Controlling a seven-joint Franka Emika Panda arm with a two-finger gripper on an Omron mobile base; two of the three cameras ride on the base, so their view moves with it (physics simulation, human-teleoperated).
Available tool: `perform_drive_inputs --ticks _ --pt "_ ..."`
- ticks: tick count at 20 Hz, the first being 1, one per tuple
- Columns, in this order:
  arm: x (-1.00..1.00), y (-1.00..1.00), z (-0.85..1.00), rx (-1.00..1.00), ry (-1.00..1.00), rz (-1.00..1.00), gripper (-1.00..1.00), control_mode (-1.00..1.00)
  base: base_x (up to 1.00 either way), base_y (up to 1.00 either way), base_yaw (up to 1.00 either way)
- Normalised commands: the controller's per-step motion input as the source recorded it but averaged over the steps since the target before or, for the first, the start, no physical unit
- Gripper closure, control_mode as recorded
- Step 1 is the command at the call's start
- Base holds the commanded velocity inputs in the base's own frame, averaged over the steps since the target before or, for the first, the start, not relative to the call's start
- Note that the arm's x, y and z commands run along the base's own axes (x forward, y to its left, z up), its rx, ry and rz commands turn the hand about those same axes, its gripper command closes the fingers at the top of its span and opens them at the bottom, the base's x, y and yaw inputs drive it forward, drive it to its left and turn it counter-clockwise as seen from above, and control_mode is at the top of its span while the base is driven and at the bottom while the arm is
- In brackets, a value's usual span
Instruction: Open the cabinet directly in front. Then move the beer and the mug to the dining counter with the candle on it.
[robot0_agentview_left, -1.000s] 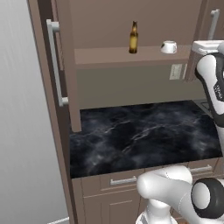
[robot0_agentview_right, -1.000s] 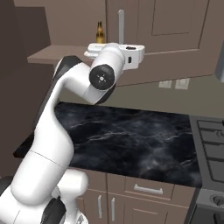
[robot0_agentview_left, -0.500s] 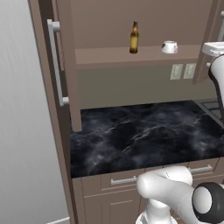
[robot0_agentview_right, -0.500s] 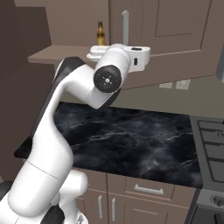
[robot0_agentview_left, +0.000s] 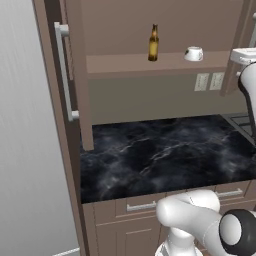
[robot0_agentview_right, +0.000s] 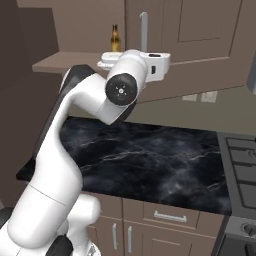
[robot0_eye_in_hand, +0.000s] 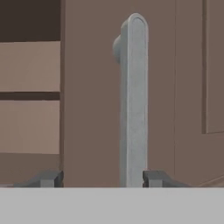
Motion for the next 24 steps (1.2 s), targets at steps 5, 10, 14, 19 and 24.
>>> perform_drive_inputs --ticks 5,10,14,19,24 --pt "-0.4 -0.45 0.0 0.0 -0.1 0.0 -1.0 -1.0 0.0 0.0 0.0" --pt "-0.61 -0.43 0.02 0.01 -0.19 0.0 -1.0 -1.0 0.0 0.0 0.0" --pt "-0.56 -0.1 0.07 -0.01 -0.14 0.0 -1.0 -1.0 0.0 0.0 0.0" --pt "-0.36 0.05 0.01 -0.17 -0.07 0.0 -1.0 -1.0 0.0 0.0 0.0" --pt "-0.23 0.33 0.0 -0.33 0.0 -0.02 -1.0 -1.0 0.0 0.0 0.0"
